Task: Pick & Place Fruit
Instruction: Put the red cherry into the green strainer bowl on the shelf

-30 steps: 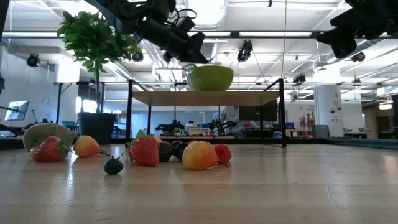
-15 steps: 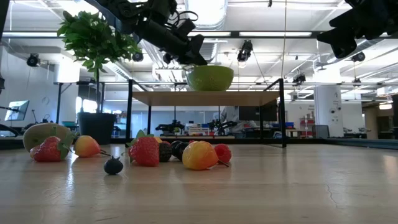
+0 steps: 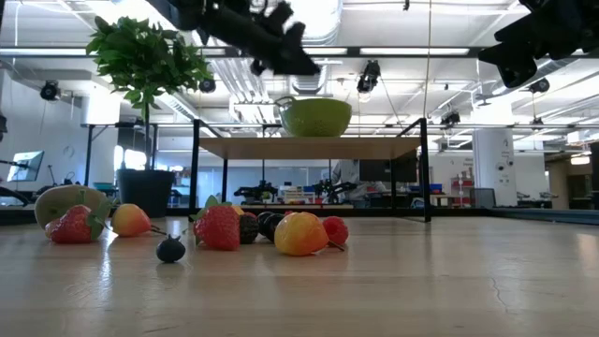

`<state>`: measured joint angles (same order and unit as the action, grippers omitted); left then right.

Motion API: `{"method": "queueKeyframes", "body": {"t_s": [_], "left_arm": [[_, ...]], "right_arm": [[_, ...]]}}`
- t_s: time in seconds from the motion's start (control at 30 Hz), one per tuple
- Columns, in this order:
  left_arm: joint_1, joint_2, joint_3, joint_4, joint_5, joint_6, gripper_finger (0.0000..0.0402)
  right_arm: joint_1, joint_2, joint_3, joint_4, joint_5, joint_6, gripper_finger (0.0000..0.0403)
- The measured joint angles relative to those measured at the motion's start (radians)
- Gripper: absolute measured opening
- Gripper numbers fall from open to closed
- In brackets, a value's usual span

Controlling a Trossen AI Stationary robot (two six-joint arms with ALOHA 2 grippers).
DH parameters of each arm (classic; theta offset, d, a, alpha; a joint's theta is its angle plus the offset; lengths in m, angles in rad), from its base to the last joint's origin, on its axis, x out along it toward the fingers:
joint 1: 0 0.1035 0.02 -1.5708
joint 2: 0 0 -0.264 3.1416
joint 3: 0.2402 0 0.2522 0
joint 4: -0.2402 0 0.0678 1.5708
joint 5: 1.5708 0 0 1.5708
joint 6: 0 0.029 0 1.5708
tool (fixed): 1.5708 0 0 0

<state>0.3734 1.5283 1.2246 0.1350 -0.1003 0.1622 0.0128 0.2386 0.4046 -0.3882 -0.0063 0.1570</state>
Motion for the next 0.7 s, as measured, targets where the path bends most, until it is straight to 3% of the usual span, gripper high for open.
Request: {"method": "queueKeyframes", "body": {"t_s": [0.27, 0.47, 0.7], "left_arm": [[-0.095, -0.113, 0.018, -0.161, 0.192, 0.054, 0.0135], [-0.211, -0.193, 0.017, -0.440, 0.193, 0.127, 0.0134], [-0.334, -0.239, 0.015, -0.706, 0.188, 0.040, 0.0132]], "right_arm": [[0.000, 0.000, 0.000, 0.000, 0.000, 0.000, 0.0165], [0.000, 0.000, 0.000, 0.000, 0.000, 0.000, 0.0149], [0.000, 0.000, 0.000, 0.000, 0.000, 0.000, 0.0127]]}}
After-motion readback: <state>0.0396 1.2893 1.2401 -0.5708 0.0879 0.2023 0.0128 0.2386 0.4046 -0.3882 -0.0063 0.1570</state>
